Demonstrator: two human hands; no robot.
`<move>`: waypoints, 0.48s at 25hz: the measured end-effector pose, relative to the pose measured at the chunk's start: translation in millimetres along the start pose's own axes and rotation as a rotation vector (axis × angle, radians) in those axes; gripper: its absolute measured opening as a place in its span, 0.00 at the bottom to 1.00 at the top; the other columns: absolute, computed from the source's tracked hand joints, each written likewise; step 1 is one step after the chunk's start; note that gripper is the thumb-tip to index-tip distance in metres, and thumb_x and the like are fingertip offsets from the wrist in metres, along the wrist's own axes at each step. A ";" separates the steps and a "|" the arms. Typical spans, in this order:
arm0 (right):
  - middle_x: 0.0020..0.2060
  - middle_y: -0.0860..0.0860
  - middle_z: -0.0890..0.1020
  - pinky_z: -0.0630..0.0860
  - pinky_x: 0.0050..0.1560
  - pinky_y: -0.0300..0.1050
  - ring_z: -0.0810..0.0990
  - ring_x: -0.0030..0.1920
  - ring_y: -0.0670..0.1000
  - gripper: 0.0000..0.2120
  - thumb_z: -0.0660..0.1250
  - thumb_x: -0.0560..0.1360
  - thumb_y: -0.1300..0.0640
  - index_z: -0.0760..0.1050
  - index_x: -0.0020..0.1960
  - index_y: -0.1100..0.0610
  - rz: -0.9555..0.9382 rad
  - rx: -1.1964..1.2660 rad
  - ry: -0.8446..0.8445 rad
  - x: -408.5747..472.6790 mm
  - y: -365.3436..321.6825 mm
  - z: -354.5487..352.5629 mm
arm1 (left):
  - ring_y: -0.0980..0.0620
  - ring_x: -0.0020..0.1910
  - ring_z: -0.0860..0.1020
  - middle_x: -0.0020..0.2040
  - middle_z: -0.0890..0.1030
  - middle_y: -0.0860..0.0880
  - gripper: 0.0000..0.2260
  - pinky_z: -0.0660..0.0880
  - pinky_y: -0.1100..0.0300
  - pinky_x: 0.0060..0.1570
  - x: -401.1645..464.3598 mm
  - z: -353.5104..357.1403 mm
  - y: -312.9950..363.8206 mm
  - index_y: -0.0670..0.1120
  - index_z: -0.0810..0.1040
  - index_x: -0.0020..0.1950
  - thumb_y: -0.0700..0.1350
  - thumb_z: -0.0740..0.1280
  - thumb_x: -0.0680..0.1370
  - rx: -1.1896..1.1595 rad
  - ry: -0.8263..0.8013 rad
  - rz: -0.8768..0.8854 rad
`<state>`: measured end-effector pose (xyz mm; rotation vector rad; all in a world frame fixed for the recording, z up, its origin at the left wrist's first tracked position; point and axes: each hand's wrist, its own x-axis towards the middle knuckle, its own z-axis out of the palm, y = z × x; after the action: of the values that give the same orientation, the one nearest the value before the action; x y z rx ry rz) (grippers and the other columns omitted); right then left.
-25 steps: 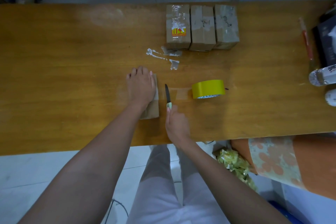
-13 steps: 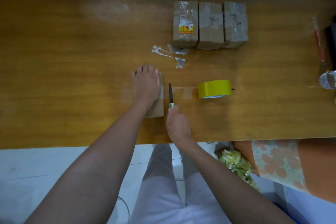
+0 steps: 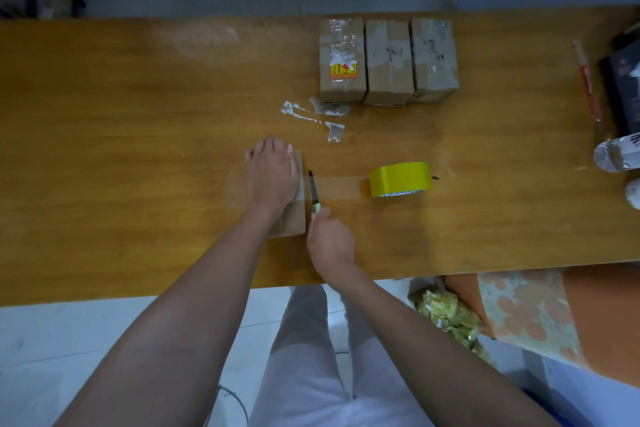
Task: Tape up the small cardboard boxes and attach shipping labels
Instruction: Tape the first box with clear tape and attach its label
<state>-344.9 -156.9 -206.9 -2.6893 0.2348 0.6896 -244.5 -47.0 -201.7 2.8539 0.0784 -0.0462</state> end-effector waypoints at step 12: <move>0.45 0.55 0.80 0.69 0.33 0.47 0.80 0.41 0.57 0.15 0.53 0.83 0.49 0.72 0.57 0.57 -0.191 -0.022 0.226 71.2 -11.7 -49.6 | 0.49 0.41 0.68 0.39 0.69 0.47 0.13 0.65 0.55 0.42 -1.1 -5.1 -34.3 0.45 0.65 0.41 0.46 0.51 0.84 -0.467 0.058 -0.072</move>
<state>-258.8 -169.8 -197.9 -2.7627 0.0252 0.3339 -247.5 -12.7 -206.4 2.3847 0.1782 0.0366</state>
